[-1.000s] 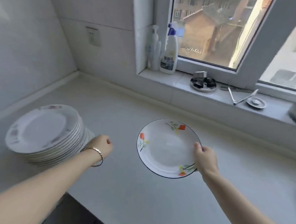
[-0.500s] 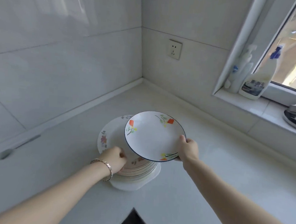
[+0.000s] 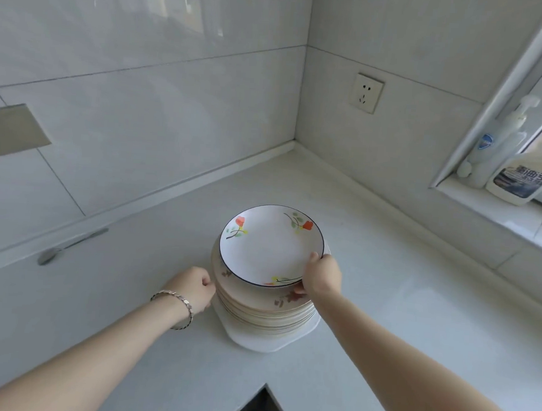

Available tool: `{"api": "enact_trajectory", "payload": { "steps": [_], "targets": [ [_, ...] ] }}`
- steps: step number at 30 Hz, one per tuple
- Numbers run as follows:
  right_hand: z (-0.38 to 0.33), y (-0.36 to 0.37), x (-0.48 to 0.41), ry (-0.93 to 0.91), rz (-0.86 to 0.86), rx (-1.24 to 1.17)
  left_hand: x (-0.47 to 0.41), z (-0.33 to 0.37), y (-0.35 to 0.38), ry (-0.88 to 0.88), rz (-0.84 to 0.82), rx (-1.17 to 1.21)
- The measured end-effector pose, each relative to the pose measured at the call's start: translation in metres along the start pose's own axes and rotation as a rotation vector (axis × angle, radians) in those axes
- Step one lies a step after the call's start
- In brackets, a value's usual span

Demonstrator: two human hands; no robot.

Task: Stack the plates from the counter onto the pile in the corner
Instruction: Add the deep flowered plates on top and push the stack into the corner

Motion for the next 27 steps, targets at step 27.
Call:
{"api": "enact_trajectory", "payload": {
  "steps": [27],
  "targets": [
    [0.189, -0.164, 0.038, 0.207, -0.045, 0.473, 0.078, 0.141, 0.178, 0.482, -0.426, -0.482]
  ]
}}
Point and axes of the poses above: each hand's wrist, its own x-axis away from the middle knuckle, its own y-axis out of the palm, z = x × y, the point moved 5 cm from there along -x, towards the middle knuckle, and after that the axes turned 1 degree about -y, right-handed, at the moved point
